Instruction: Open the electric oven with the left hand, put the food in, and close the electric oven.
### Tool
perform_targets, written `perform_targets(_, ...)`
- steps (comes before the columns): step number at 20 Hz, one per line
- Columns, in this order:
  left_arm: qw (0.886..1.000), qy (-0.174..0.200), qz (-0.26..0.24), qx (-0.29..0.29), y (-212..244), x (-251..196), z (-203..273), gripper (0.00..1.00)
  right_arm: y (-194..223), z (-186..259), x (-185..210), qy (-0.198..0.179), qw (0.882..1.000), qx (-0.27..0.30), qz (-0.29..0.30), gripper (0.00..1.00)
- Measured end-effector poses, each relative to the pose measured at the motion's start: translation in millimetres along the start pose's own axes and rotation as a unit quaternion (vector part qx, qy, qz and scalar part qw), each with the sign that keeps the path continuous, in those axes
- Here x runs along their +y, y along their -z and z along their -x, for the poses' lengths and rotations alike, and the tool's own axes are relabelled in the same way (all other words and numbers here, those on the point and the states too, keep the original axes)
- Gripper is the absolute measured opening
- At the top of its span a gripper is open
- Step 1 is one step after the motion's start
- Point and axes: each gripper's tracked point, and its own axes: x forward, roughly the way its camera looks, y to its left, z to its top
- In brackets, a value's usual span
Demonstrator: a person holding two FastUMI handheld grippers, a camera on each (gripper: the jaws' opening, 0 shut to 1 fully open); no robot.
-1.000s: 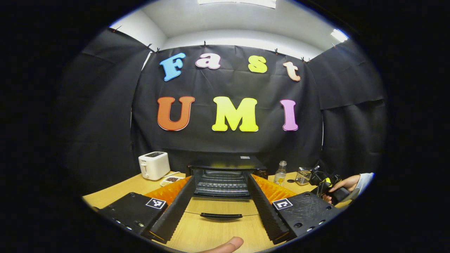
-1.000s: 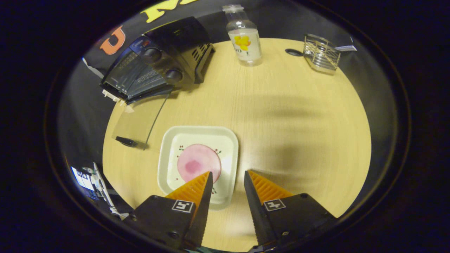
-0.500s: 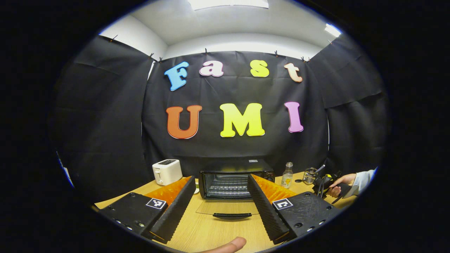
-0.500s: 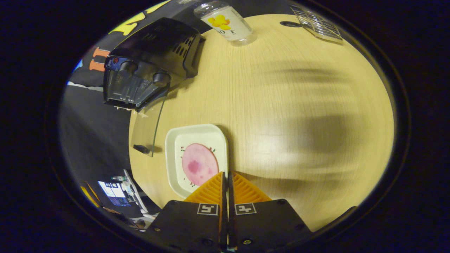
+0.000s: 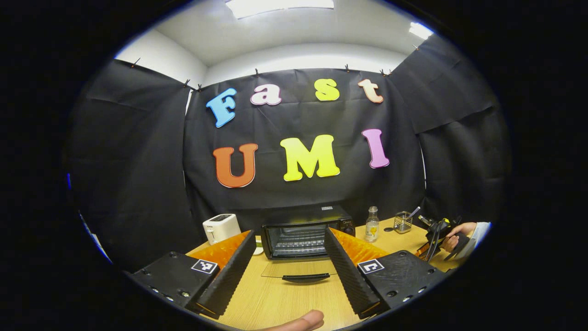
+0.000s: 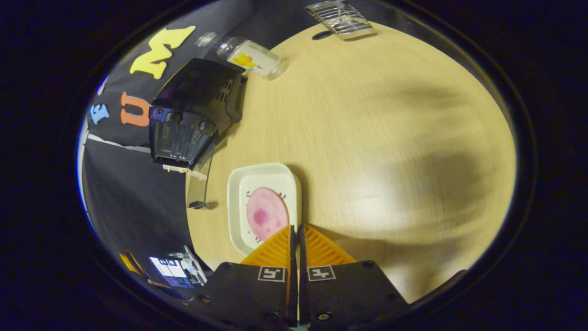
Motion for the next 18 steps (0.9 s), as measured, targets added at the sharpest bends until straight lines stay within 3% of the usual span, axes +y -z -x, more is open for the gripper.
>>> perform_targets(5,1.0,0.018,0.018,-0.007,-6.4,-5.8,17.7,0.94,6.2,35.0,0.0,0.016,0.999,-0.037,0.002,0.02)
perform_targets(6,1.0,0.016,0.019,-0.008,-6.7,-3.0,20.8,0.95,5.3,42.0,7.6,0.015,0.999,-0.044,0.007,0.05)
perform_targets(11,1.0,0.008,0.026,-0.006,-5.3,12.8,33.2,0.95,13.1,60.2,59.6,-0.001,0.998,-0.066,0.017,0.02)
perform_targets(18,0.999,-0.008,0.046,-0.008,9.9,40.6,45.6,0.95,21.4,36.1,130.4,-0.027,0.996,-0.078,0.016,0.05)
